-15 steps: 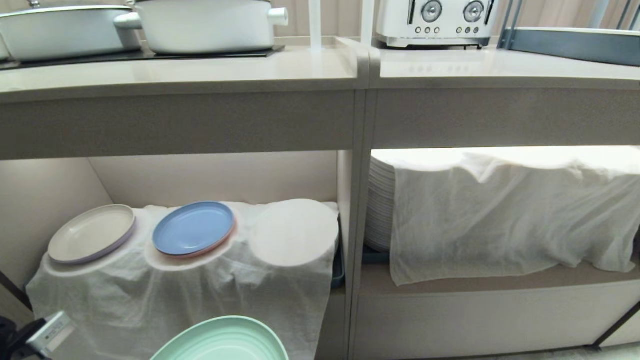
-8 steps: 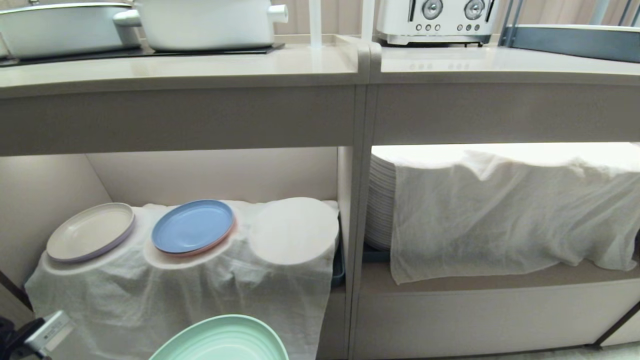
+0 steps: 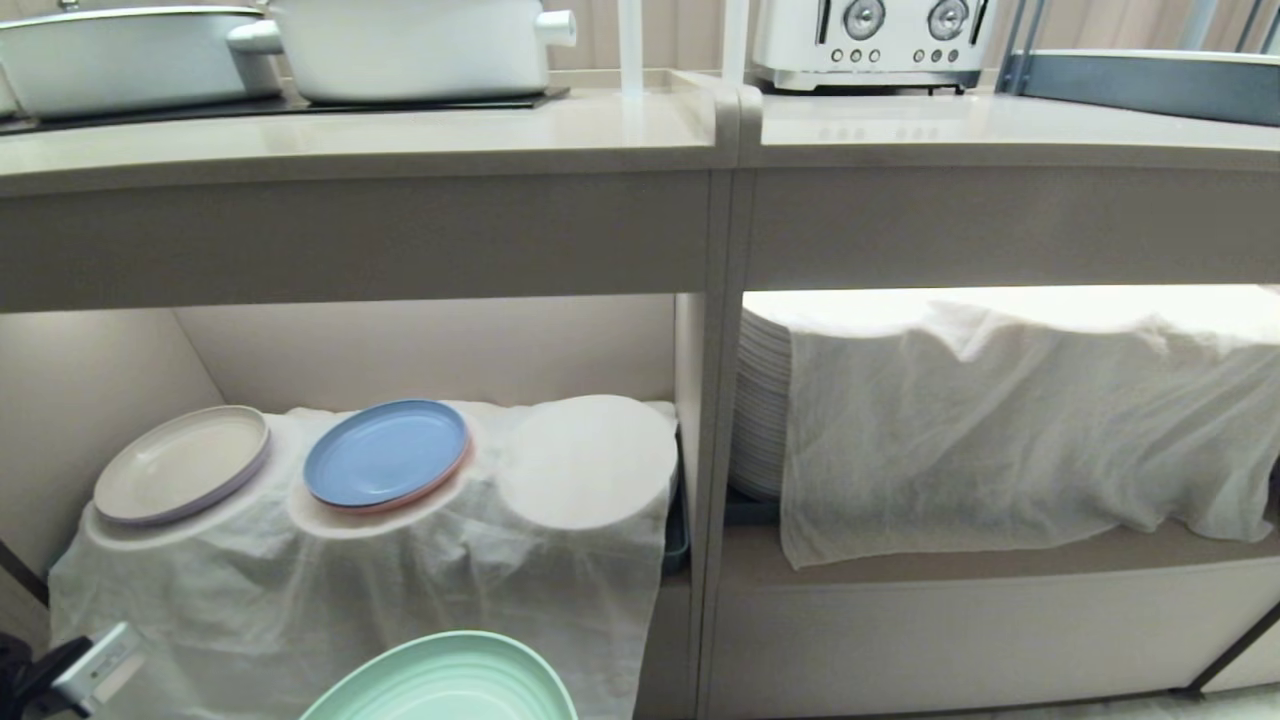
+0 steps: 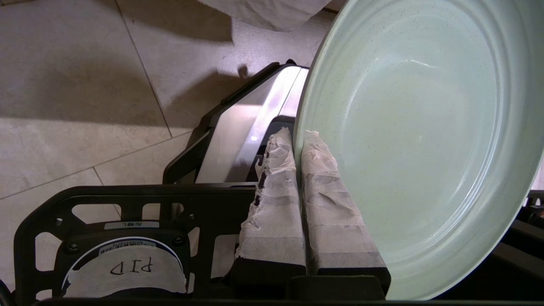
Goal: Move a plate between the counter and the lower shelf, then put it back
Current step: Put the plate in the cupboard
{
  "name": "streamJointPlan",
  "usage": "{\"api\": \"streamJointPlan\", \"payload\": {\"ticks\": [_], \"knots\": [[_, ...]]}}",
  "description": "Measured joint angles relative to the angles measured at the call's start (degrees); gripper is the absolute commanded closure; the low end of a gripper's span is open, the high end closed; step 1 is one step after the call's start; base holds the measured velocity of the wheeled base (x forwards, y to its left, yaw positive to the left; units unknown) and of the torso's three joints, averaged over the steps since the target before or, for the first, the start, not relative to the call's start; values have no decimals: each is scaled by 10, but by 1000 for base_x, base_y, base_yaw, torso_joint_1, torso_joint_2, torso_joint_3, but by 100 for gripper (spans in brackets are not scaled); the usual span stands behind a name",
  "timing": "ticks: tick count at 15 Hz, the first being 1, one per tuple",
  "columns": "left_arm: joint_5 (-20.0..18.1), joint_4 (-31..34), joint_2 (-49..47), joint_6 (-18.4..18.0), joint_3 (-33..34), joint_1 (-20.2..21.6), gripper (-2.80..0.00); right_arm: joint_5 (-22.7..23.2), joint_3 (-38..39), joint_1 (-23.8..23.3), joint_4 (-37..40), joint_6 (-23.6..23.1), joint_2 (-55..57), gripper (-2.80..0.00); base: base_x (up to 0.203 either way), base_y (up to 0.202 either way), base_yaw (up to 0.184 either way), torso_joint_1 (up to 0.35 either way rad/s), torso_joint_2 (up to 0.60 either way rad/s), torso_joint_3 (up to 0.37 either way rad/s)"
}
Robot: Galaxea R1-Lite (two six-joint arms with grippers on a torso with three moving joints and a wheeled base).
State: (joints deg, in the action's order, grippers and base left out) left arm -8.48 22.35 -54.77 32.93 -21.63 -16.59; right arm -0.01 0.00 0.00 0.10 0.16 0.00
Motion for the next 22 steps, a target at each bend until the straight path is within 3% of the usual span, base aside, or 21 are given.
{"api": "streamJointPlan", "payload": {"ticks": [6,13,19,22], "knots": [[-4,-20,-10,1,-3,1,0,0,0,0,0,0,0,0,0,0,0,0,0,0],[-2,-159,-118,9,-5,1,0,0,0,0,0,0,0,0,0,0,0,0,0,0],[8,-298,-250,86,-19,1,0,0,0,0,0,0,0,0,0,0,0,0,0,0],[23,-325,-314,126,-54,0,0,0,0,0,0,-1,0,0,0,0,0,0,0,0]]}}
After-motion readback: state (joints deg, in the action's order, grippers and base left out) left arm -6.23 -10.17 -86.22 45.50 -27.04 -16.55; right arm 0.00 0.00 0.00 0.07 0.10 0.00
